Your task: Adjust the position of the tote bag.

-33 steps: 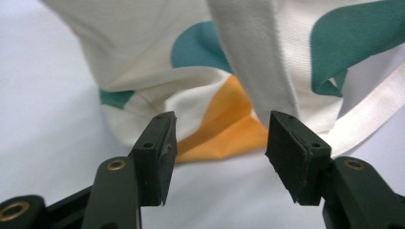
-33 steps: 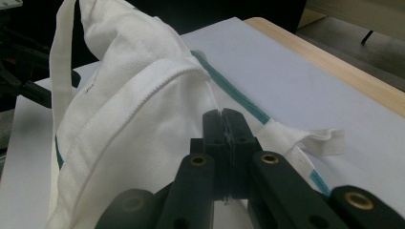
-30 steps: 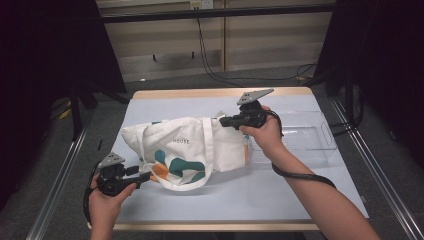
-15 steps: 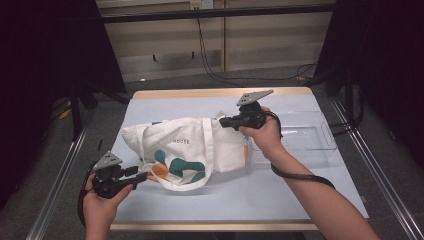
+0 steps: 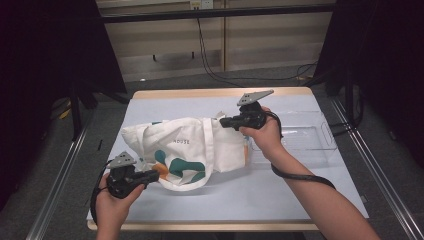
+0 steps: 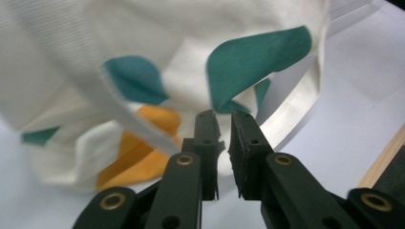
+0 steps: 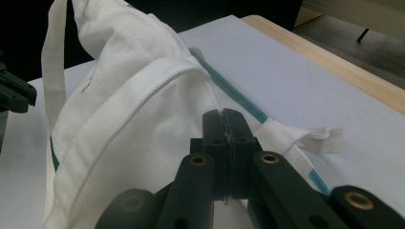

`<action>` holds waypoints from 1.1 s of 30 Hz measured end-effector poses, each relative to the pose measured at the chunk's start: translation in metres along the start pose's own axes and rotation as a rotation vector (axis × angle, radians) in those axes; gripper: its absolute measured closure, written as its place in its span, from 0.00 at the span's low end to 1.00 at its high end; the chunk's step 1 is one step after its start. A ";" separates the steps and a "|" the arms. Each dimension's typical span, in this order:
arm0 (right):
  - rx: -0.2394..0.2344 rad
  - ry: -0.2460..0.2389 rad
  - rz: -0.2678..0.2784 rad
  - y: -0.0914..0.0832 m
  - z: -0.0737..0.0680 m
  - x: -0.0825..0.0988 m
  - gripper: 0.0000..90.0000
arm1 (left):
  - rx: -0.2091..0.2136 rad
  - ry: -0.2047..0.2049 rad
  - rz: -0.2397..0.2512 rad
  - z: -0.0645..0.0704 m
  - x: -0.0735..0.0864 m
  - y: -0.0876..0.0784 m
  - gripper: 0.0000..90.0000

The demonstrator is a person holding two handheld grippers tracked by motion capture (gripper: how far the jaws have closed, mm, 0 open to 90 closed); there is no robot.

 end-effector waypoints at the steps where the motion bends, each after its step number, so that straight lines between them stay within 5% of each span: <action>1: -0.001 -0.001 0.000 -0.001 0.000 0.000 0.99 | 0.007 0.001 0.004 0.003 -0.002 0.003 0.93; 15: -0.005 -0.005 0.004 -0.005 -0.003 -0.002 0.99 | 0.081 0.019 -0.003 0.030 -0.021 0.032 1.00; 33: -0.030 -0.012 0.022 -0.015 -0.009 -0.002 0.99 | 0.095 0.069 -0.017 0.047 -0.031 0.054 0.99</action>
Point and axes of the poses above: each handheld gripper's, and its own axes: y roughly forward along the jaws, x roughly out of its underside, z roughly to its right, the point moved 9 cm from there along y, roughly forward along the jaws, and after that the axes turned 3 degrees about -z, right-handed, at the moved point
